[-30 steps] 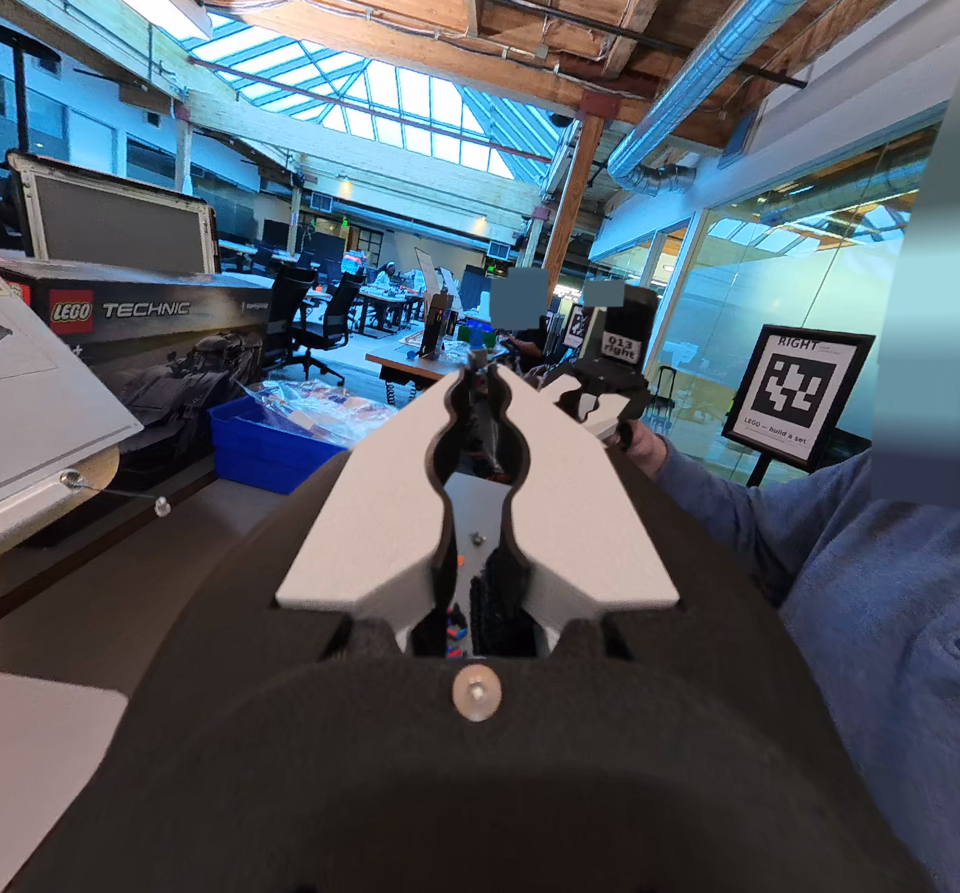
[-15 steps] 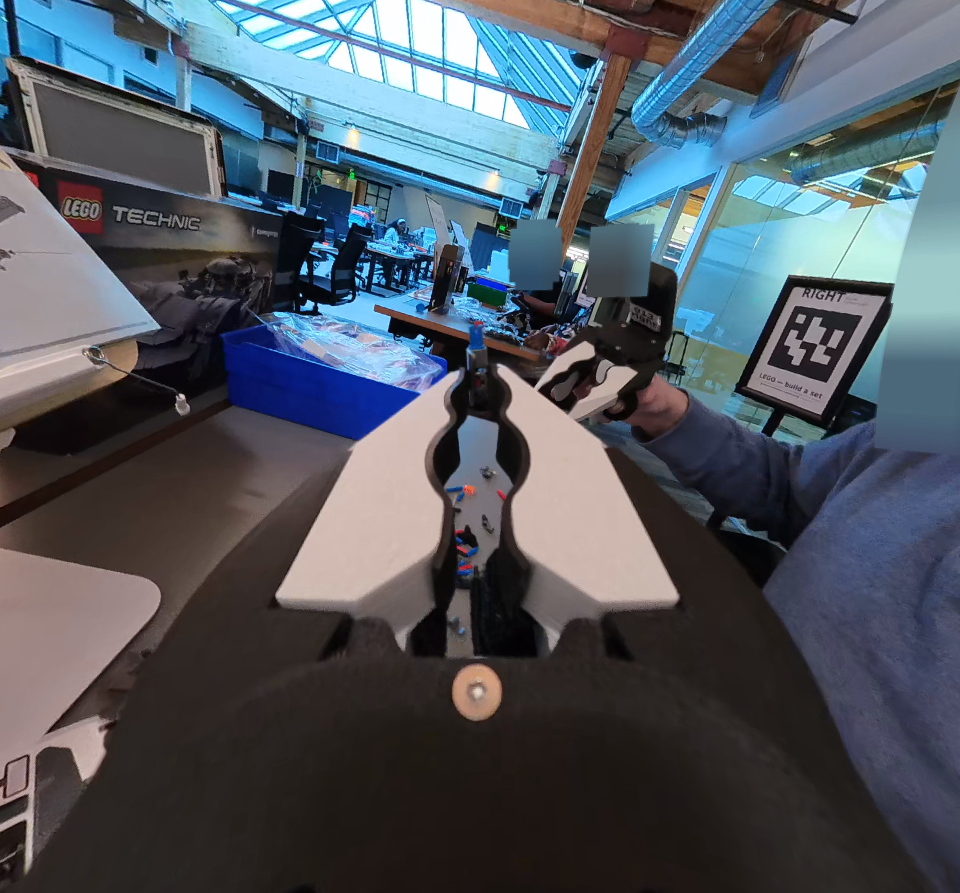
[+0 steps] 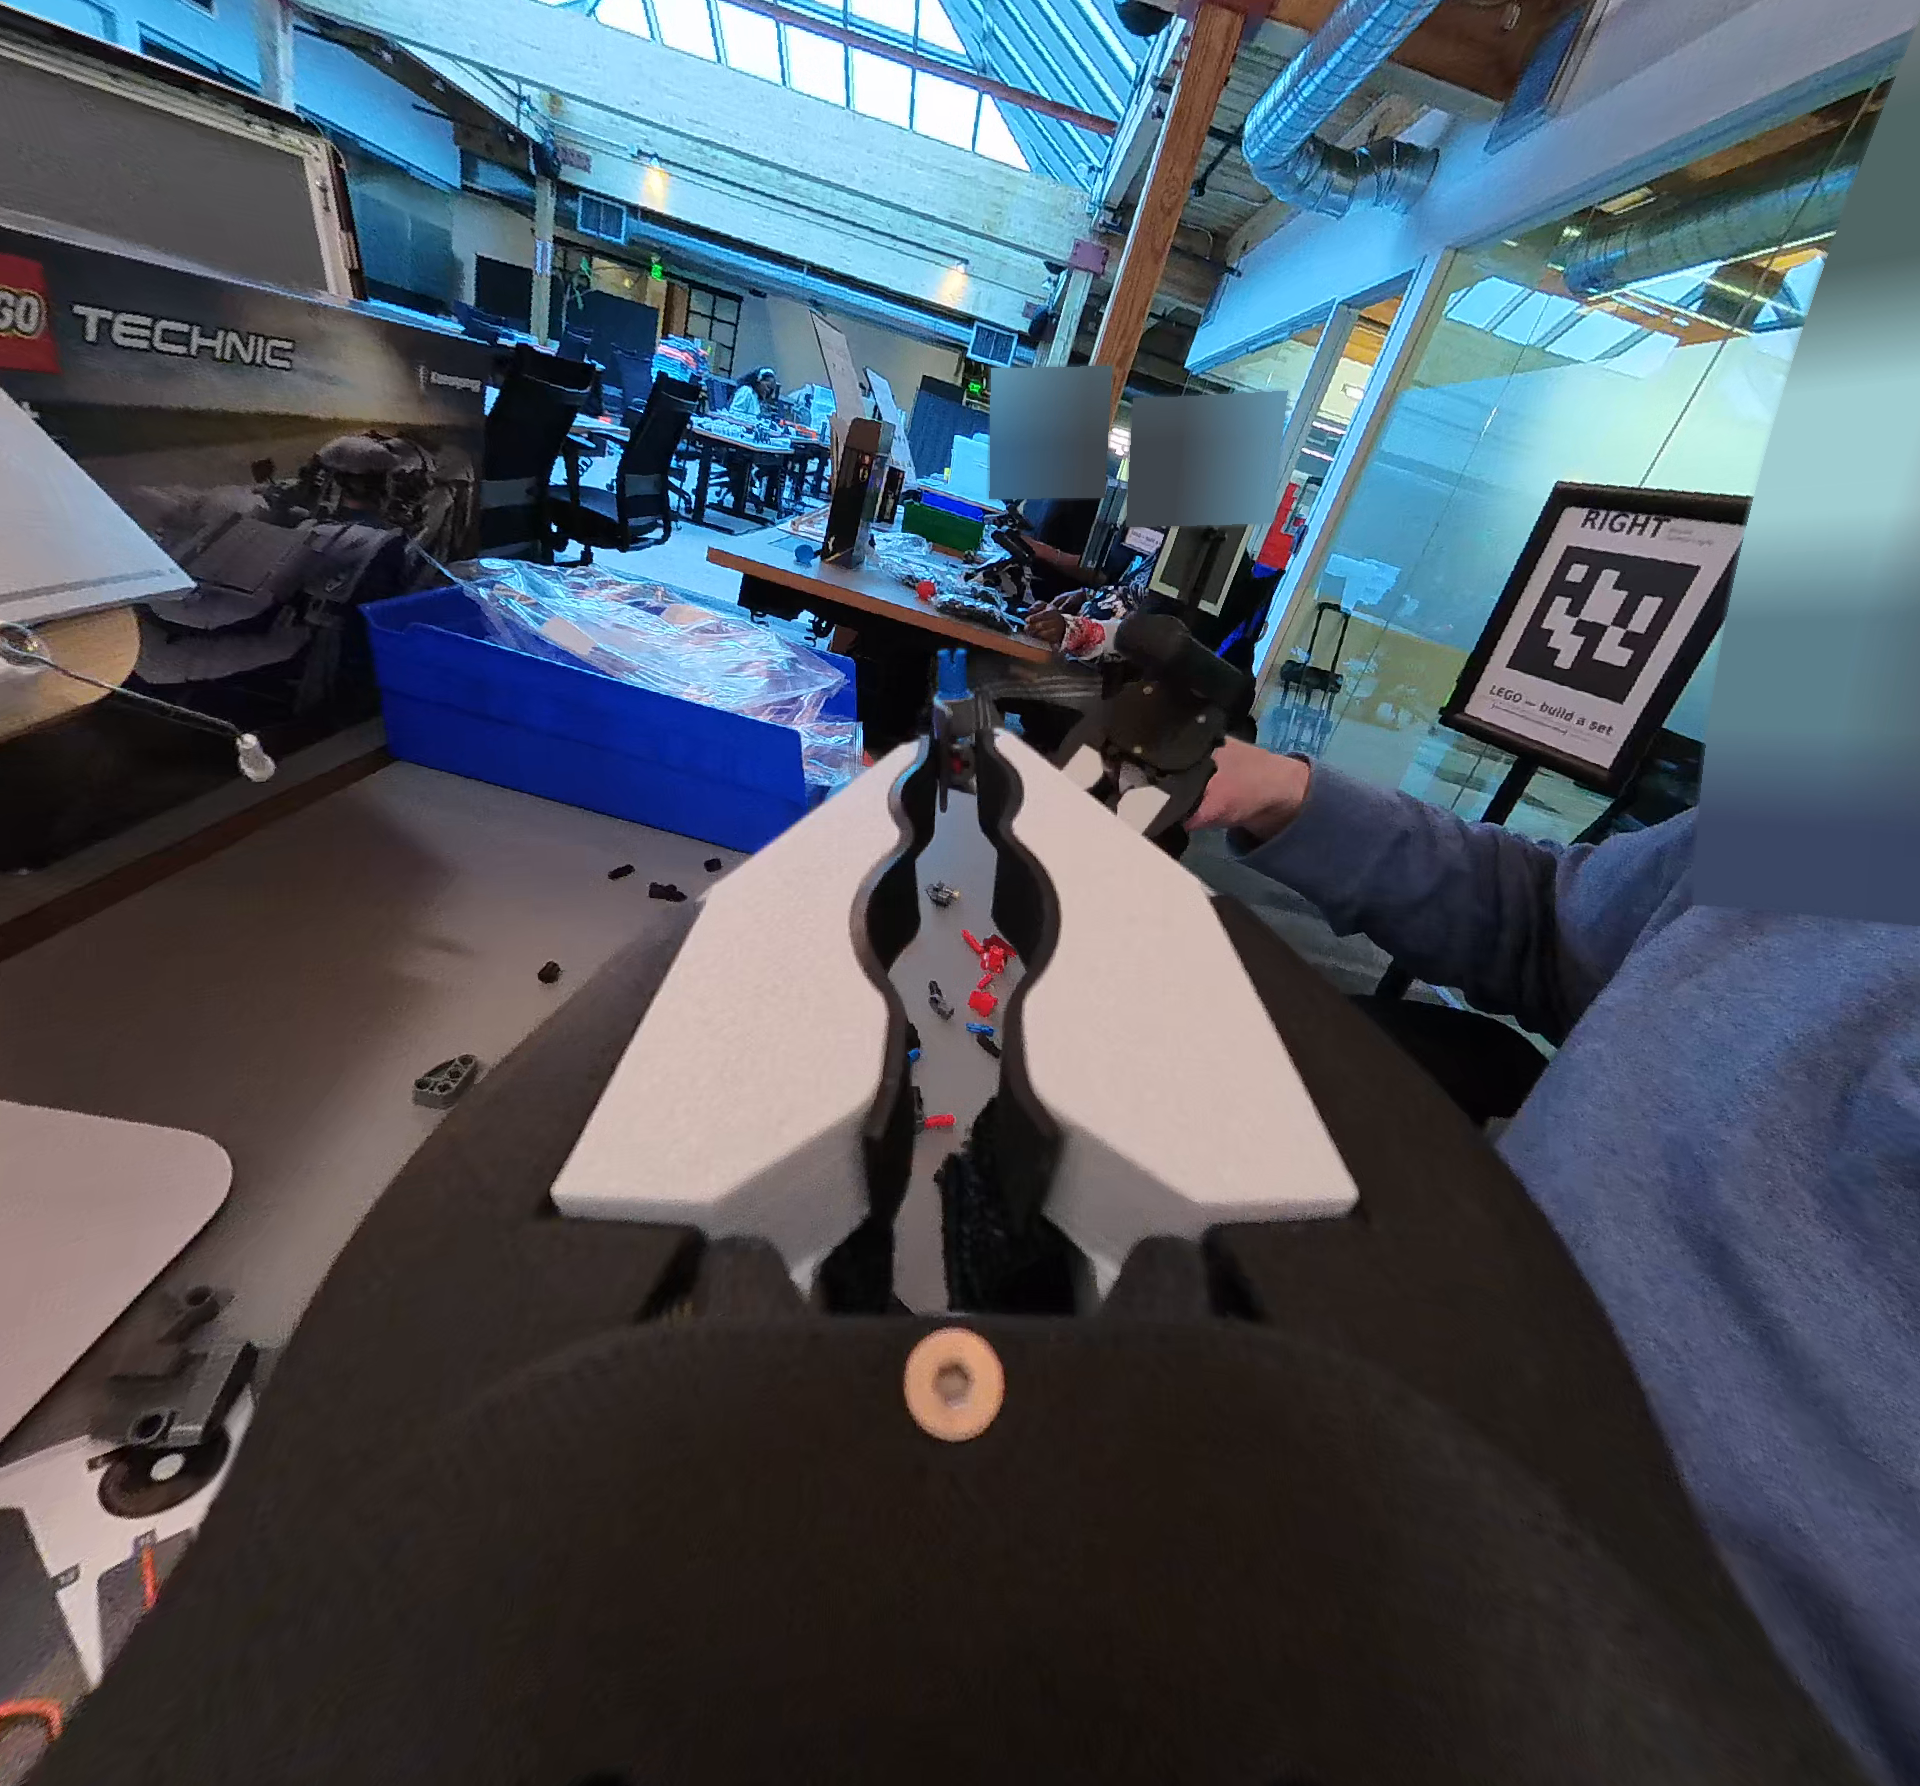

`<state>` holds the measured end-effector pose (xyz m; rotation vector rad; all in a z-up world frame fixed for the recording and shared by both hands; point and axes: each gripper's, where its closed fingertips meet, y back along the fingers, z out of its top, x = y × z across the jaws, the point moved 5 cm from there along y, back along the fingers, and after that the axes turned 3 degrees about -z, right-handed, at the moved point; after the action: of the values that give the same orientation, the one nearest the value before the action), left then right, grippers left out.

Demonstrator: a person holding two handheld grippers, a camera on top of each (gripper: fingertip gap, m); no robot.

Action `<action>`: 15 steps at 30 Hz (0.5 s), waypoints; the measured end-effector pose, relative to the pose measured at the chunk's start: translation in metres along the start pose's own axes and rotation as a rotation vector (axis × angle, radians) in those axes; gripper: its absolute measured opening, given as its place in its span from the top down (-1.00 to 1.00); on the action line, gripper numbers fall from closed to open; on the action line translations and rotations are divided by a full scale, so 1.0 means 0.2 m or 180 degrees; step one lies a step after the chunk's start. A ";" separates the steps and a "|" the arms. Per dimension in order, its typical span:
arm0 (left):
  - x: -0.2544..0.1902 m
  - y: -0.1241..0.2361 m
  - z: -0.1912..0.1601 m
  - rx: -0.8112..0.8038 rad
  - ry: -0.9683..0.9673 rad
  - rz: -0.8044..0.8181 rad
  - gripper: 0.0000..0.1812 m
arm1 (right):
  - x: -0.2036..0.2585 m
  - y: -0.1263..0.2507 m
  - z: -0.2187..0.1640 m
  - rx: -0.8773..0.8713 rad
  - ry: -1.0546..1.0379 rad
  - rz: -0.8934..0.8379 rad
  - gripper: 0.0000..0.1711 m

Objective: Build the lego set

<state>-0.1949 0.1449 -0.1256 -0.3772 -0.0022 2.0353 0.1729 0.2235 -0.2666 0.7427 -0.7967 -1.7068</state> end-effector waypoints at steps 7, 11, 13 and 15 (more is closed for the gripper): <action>0.02 0.00 0.01 0.0002 0.0001 0.0024 0.95 | 0.06 0.01 0.05 -0.0207 0.0098 0.0111 0.69; 0.02 0.01 0.01 -0.0007 -0.0008 0.0046 0.95 | 0.03 0.03 0.11 -0.0266 0.0171 -0.0072 0.70; 0.02 0.03 0.01 -0.0008 -0.0004 0.0055 0.95 | -0.05 0.08 0.10 -0.0250 0.0098 -0.0287 0.70; 0.03 0.04 0.01 -0.0020 -0.0001 0.0062 0.95 | -0.14 0.15 0.06 -0.0290 -0.0079 -0.0460 0.71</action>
<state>-0.2045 0.1468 -0.1257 -0.3824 -0.0051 2.0551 0.1874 0.2463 -0.2337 0.7325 -0.6910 -1.8721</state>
